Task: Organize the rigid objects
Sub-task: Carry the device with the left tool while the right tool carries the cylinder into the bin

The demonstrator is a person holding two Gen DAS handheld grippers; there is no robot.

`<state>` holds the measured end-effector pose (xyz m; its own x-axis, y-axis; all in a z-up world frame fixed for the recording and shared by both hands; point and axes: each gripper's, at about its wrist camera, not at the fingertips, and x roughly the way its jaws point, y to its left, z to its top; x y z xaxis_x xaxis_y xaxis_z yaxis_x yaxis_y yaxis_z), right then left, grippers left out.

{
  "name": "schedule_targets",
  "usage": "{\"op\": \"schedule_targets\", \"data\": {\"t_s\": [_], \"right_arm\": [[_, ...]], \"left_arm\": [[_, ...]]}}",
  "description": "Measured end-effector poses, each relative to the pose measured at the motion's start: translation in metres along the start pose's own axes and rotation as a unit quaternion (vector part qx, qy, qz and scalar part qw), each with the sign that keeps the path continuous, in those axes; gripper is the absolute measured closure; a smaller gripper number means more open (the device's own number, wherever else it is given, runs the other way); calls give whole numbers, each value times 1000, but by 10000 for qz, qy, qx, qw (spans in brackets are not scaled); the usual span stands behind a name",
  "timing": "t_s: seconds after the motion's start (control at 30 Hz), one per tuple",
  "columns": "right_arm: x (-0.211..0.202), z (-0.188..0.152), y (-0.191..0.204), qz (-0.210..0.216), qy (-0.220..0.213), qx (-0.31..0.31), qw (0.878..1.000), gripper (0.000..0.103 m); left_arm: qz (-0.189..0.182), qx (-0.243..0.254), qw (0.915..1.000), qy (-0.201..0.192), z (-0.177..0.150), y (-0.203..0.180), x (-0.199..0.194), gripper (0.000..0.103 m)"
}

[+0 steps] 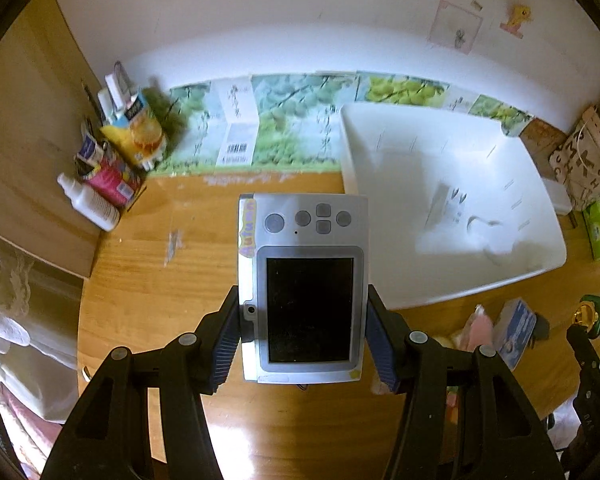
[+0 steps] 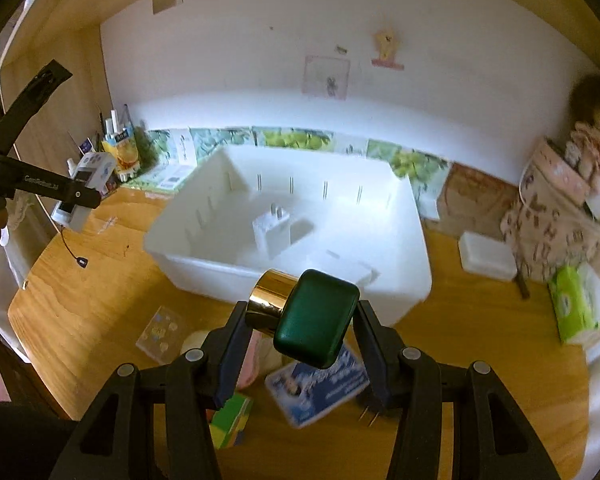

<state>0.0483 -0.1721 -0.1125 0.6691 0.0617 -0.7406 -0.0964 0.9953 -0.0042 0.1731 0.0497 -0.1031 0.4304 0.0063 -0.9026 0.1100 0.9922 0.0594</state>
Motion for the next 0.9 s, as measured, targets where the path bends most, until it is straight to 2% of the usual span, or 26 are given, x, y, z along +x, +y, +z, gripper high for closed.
{"op": "schedule_targets", "data": {"t_s": [0.5,0.63,0.73,0.9], "right_arm": [[29,37,-25,405,-253,-370,9982,51],[40,44,-31,498,-301,-368,9976,51],[47,47,-37,660,-342,-337,9967,57],[62,56,-46,816,-303,-293,9958,57]], "left_arm": [[105,-139,9990,-406,49,-27,-4,42],[22,-112,9985,-533,60,-39,0,42],[-65,11,9978,-655,66,-51,2,42],[-165,63,9984,-533,78,-70,17,42]]}}
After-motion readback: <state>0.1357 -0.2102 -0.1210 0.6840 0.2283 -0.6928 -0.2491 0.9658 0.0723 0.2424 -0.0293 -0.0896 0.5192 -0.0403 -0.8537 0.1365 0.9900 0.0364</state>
